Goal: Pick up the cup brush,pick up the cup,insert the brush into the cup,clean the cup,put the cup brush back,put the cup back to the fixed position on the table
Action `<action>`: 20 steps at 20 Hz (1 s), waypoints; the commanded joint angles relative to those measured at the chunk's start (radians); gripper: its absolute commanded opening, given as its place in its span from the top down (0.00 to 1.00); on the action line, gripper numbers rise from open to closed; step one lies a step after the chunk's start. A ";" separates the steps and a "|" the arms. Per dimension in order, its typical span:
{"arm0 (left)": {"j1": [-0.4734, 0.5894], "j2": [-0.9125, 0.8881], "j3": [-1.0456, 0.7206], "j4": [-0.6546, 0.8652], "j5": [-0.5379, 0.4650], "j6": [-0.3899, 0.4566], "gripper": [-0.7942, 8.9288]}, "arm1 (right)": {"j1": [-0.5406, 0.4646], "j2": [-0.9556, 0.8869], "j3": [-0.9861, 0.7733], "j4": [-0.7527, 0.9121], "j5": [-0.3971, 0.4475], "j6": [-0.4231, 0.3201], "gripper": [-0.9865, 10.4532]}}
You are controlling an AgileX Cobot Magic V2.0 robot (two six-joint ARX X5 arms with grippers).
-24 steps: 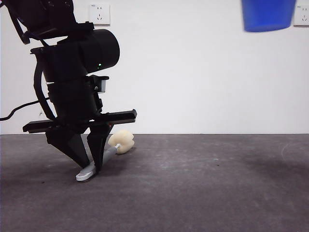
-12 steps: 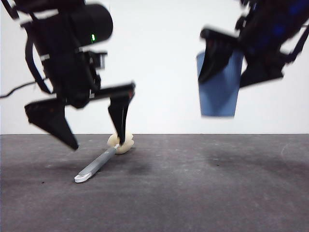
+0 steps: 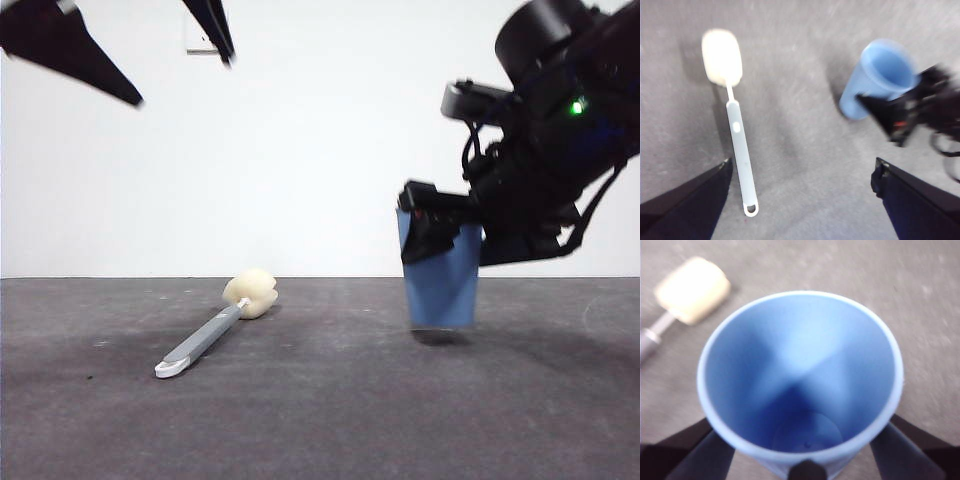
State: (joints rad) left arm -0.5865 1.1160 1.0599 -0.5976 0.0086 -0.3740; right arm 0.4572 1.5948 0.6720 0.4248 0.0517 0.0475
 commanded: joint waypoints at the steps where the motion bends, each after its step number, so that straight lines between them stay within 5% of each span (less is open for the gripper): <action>1: -0.004 -0.062 -0.007 -0.029 -0.001 0.013 0.43 | 0.000 0.025 -0.013 0.025 -0.001 -0.027 0.93; 6: -0.004 -0.158 -0.007 -0.111 0.000 0.013 0.43 | 0.000 0.044 -0.017 0.007 0.000 -0.039 0.91; 12: -0.004 -0.177 -0.007 -0.161 -0.001 0.015 0.43 | 0.000 0.043 -0.017 -0.083 -0.001 -0.038 0.54; 20: -0.004 -0.177 -0.007 -0.174 0.000 0.021 0.43 | 0.001 -0.092 -0.017 -0.135 0.000 -0.042 0.36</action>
State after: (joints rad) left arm -0.5865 0.9401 1.0599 -0.7723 0.0086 -0.3664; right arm 0.4568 1.5082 0.6594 0.2901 0.0521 0.0074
